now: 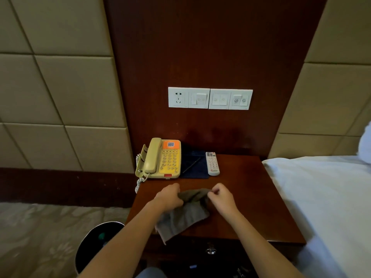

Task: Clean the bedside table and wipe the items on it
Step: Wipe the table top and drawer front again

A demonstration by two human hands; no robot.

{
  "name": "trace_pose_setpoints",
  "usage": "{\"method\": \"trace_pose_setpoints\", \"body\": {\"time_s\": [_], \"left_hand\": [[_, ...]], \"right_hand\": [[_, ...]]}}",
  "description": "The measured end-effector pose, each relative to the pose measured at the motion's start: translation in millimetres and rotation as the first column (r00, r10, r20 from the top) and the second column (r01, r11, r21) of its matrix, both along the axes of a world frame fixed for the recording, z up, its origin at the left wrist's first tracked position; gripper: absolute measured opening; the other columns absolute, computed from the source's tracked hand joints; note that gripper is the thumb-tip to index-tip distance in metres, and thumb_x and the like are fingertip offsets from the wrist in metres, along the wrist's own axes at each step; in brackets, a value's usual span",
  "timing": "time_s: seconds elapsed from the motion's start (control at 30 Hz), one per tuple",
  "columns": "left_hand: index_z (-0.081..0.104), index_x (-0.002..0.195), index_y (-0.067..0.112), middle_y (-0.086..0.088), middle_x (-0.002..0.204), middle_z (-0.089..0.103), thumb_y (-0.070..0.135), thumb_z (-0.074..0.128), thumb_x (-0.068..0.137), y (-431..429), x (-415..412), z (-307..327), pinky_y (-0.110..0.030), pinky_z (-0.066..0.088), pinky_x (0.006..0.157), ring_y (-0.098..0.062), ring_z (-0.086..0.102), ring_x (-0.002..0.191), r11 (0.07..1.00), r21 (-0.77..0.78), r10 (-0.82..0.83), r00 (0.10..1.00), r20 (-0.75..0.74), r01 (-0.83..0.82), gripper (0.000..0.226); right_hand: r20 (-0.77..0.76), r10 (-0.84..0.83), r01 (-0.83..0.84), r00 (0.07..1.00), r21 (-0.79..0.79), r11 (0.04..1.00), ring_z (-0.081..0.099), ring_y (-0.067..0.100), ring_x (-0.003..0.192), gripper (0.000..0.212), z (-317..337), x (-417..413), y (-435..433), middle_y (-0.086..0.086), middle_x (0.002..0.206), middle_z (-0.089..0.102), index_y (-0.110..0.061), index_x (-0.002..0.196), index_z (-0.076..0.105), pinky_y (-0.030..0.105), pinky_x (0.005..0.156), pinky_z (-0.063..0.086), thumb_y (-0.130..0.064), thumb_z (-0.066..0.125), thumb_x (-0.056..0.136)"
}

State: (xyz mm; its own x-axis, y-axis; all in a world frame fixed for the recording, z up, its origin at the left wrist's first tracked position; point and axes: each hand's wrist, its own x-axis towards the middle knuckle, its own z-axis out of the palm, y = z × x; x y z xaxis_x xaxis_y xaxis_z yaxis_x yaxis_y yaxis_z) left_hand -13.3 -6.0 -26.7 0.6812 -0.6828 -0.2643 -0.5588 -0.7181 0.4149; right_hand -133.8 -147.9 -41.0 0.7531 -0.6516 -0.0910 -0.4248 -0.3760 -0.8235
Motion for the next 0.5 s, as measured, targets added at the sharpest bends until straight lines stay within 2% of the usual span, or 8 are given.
{"method": "trace_pose_setpoints", "body": {"time_s": [0.07, 0.13, 0.23, 0.33, 0.43, 0.5], "left_hand": [[0.039, 0.08, 0.022, -0.003, 0.095, 0.05, 0.018, 0.065, 0.083, 2, 0, 15, -0.027, 0.037, 0.066, -0.017, 0.048, 0.088, 0.997, -0.077, -0.011, 1.0, -0.026, 0.009, 0.026], [0.044, 0.084, 0.022, 0.0, 0.092, 0.051, 0.024, 0.068, 0.083, 6, -2, 34, -0.026, 0.039, 0.067, -0.016, 0.049, 0.088, 0.996, -0.087, -0.039, 0.999, -0.02, 0.038, 0.024], [0.058, 0.107, 0.016, -0.002, 0.103, 0.056, 0.034, 0.068, 0.084, 10, -7, 62, -0.033, 0.046, 0.083, -0.02, 0.054, 0.1, 0.995, -0.028, -0.091, 0.996, 0.007, 0.091, 0.031], [0.063, 0.109, 0.01, -0.003, 0.099, 0.058, 0.037, 0.066, 0.085, 17, -16, 91, -0.027, 0.043, 0.078, -0.016, 0.053, 0.094, 0.992, -0.013, -0.123, 0.992, 0.008, 0.124, 0.036], [0.061, 0.113, 0.011, -0.001, 0.102, 0.057, 0.042, 0.064, 0.086, 28, -20, 117, -0.026, 0.043, 0.084, -0.015, 0.053, 0.098, 0.991, -0.022, -0.136, 0.982, -0.131, 0.135, 0.041], [0.059, 0.115, 0.016, 0.0, 0.111, 0.058, 0.04, 0.064, 0.086, 34, -19, 129, -0.031, 0.042, 0.097, -0.017, 0.053, 0.109, 0.991, 0.001, -0.128, 0.935, -0.33, 0.135, 0.038]], "right_hand": [[0.095, -0.068, 0.062, 0.993, 0.069, 0.996, 0.059, 0.021, 0.084, 0.001, 23, -5, -4, 0.004, 0.087, 0.058, -0.011, 0.087, 0.056, 0.036, 0.076, 0.052, -0.011, 0.056, 0.088], [0.176, -0.107, 0.091, 0.979, 0.092, 0.992, 0.061, 0.023, 0.088, 0.004, 45, -12, -8, 0.005, 0.09, 0.06, -0.014, 0.087, 0.057, 0.042, 0.082, 0.054, -0.009, 0.057, 0.087], [0.246, -0.098, 0.09, 0.964, 0.042, 0.995, 0.058, 0.017, 0.086, 0.009, 75, -26, -11, 0.002, 0.089, 0.059, -0.015, 0.092, 0.057, 0.029, 0.07, 0.049, -0.006, 0.055, 0.089], [0.322, -0.085, 0.087, 0.943, 0.005, 0.996, 0.056, 0.013, 0.082, 0.012, 98, -39, -12, 0.0, 0.088, 0.059, -0.015, 0.096, 0.057, 0.023, 0.064, 0.042, -0.005, 0.052, 0.091], [0.363, -0.097, 0.114, 0.927, -0.025, 0.993, 0.056, 0.014, 0.083, 0.018, 113, -49, -18, -0.001, 0.089, 0.06, -0.022, 0.093, 0.054, 0.025, 0.066, 0.041, -0.005, 0.049, 0.092], [0.361, -0.099, 0.126, 0.927, -0.053, 0.991, 0.056, 0.016, 0.082, 0.023, 118, -55, -23, -0.002, 0.087, 0.06, -0.028, 0.086, 0.052, 0.028, 0.068, 0.041, -0.005, 0.049, 0.091]]}}
